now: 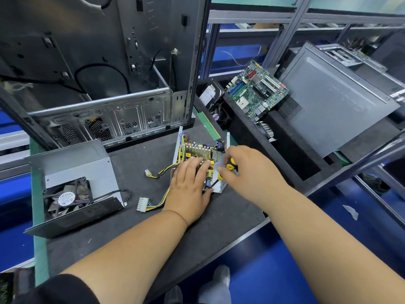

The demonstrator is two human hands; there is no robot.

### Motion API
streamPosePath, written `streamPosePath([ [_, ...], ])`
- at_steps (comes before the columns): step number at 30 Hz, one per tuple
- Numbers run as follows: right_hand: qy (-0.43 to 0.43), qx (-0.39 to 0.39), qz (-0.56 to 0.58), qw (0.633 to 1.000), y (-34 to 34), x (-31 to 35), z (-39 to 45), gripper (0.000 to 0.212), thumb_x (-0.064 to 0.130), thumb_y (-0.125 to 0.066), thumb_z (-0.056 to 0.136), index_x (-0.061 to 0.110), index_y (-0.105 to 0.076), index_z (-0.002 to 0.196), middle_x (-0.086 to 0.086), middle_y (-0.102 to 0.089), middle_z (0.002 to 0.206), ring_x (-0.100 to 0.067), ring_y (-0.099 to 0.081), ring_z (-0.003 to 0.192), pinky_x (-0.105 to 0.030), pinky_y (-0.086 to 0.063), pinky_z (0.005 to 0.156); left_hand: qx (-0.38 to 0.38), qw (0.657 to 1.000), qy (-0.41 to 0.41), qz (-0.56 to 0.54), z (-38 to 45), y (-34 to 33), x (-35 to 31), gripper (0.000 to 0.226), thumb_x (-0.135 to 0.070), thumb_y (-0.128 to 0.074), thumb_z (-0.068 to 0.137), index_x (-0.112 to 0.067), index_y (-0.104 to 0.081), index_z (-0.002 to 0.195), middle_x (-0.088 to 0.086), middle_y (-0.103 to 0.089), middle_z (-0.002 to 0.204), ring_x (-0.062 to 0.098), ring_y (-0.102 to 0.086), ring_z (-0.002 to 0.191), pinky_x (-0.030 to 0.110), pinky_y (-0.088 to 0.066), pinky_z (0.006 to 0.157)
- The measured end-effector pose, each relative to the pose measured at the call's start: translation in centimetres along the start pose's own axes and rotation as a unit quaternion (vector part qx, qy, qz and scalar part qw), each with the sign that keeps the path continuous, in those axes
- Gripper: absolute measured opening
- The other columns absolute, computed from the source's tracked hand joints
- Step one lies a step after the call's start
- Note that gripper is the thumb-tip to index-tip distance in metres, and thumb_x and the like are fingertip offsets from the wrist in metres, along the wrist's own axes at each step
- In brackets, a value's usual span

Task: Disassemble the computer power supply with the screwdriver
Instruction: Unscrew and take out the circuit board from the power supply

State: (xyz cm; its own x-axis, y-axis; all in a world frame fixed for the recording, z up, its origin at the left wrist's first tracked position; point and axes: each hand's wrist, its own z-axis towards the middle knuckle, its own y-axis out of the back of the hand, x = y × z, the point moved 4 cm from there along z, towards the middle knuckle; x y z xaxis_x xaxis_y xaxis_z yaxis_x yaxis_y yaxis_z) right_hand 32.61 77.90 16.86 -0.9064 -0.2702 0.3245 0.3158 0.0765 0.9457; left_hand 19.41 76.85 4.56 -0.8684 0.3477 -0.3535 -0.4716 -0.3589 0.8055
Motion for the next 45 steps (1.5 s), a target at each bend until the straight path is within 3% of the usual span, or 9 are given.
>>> streamPosePath([
  [3,-0.013,0.004,0.000,1.000,0.09,-0.01,0.03,0.028,0.051,-0.055,0.095,0.023,-0.056,0.091,0.004,-0.057,0.079,-0.017,-0.052,0.076,-0.036,-0.045,0.068,0.004,1.000,0.001,0.005,-0.05,-0.17,0.06,0.077,-0.032,-0.080,0.069,-0.013,-0.050,0.138,0.010,-0.049,0.137,0.029,-0.034,0.132,0.039,-0.012,0.117],
  [7,-0.019,0.006,0.035,0.999,-0.15,-0.08,0.26,0.017,0.038,-0.060,0.096,0.021,-0.055,0.092,0.006,-0.050,0.068,-0.017,-0.048,0.067,-0.035,-0.041,0.061,0.003,1.000,-0.002,0.009,-0.08,-0.28,0.16,0.079,-0.033,-0.080,0.069,-0.014,-0.049,0.139,0.007,-0.044,0.137,0.028,-0.034,0.132,0.039,-0.014,0.117],
  [12,-0.005,-0.014,0.039,0.999,-0.11,-0.04,0.17,0.019,0.025,-0.064,0.091,0.020,-0.050,0.102,0.008,-0.054,0.077,-0.016,-0.053,0.071,-0.032,-0.039,0.057,-0.004,1.000,-0.003,0.010,-0.15,-0.28,0.12,0.081,-0.033,-0.082,0.068,-0.015,-0.047,0.139,0.005,-0.040,0.138,0.028,-0.034,0.132,0.039,-0.013,0.117],
  [16,0.020,-0.027,0.046,0.998,0.18,-0.14,0.26,0.018,0.015,-0.066,0.083,0.020,-0.051,0.092,0.006,-0.052,0.088,-0.017,-0.047,0.082,-0.031,-0.037,0.065,-0.011,1.000,-0.003,0.008,-0.05,-0.22,0.02,0.080,-0.032,-0.082,0.067,-0.014,-0.050,0.138,0.004,-0.039,0.137,0.028,-0.032,0.132,0.036,-0.010,0.118],
  [19,0.021,-0.021,0.032,0.999,0.14,-0.23,0.31,0.015,0.028,-0.065,0.087,0.020,-0.052,0.089,0.005,-0.054,0.086,-0.017,-0.049,0.080,-0.035,-0.044,0.067,-0.007,1.000,0.001,0.009,-0.08,-0.24,0.08,0.079,-0.032,-0.082,0.068,-0.014,-0.051,0.138,0.006,-0.043,0.137,0.027,-0.033,0.132,0.037,-0.011,0.118],
  [23,0.009,-0.016,0.005,1.000,0.15,-0.30,0.56,0.030,0.050,-0.057,0.094,0.021,-0.054,0.088,0.002,-0.057,0.075,-0.018,-0.052,0.072,-0.034,-0.040,0.061,-0.006,1.000,0.001,0.011,-0.07,-0.21,0.10,0.079,-0.031,-0.081,0.068,-0.013,-0.050,0.138,0.009,-0.049,0.136,0.028,-0.033,0.132,0.038,-0.011,0.118],
  [29,0.001,-0.009,0.019,1.000,0.05,-0.32,0.80,0.016,0.036,-0.060,0.096,0.021,-0.055,0.094,0.006,-0.050,0.070,-0.018,-0.050,0.070,-0.032,-0.034,0.060,-0.009,1.000,-0.001,0.015,-0.09,-0.29,0.08,0.081,-0.033,-0.083,0.066,-0.014,-0.050,0.138,0.006,-0.043,0.136,0.028,-0.033,0.131,0.040,-0.015,0.116],
  [39,0.014,-0.005,0.043,0.999,0.36,-0.44,0.64,0.018,0.019,-0.064,0.083,0.020,-0.052,0.097,0.005,-0.059,0.093,-0.016,-0.051,0.084,-0.032,-0.042,0.066,-0.007,1.000,0.001,0.011,-0.14,-0.39,0.17,0.079,-0.034,-0.081,0.069,-0.016,-0.047,0.138,0.004,-0.041,0.137,0.027,-0.033,0.132,0.036,-0.010,0.118],
  [45,0.016,0.001,-0.026,1.000,0.12,-0.38,0.71,0.031,0.054,-0.053,0.094,0.023,-0.050,0.094,0.004,-0.062,0.086,-0.019,-0.057,0.079,-0.036,-0.049,0.067,-0.004,1.000,0.001,0.004,-0.21,-0.52,0.25,0.080,-0.034,-0.079,0.070,-0.018,-0.041,0.138,0.004,-0.041,0.138,0.027,-0.033,0.133,0.037,-0.011,0.118],
])
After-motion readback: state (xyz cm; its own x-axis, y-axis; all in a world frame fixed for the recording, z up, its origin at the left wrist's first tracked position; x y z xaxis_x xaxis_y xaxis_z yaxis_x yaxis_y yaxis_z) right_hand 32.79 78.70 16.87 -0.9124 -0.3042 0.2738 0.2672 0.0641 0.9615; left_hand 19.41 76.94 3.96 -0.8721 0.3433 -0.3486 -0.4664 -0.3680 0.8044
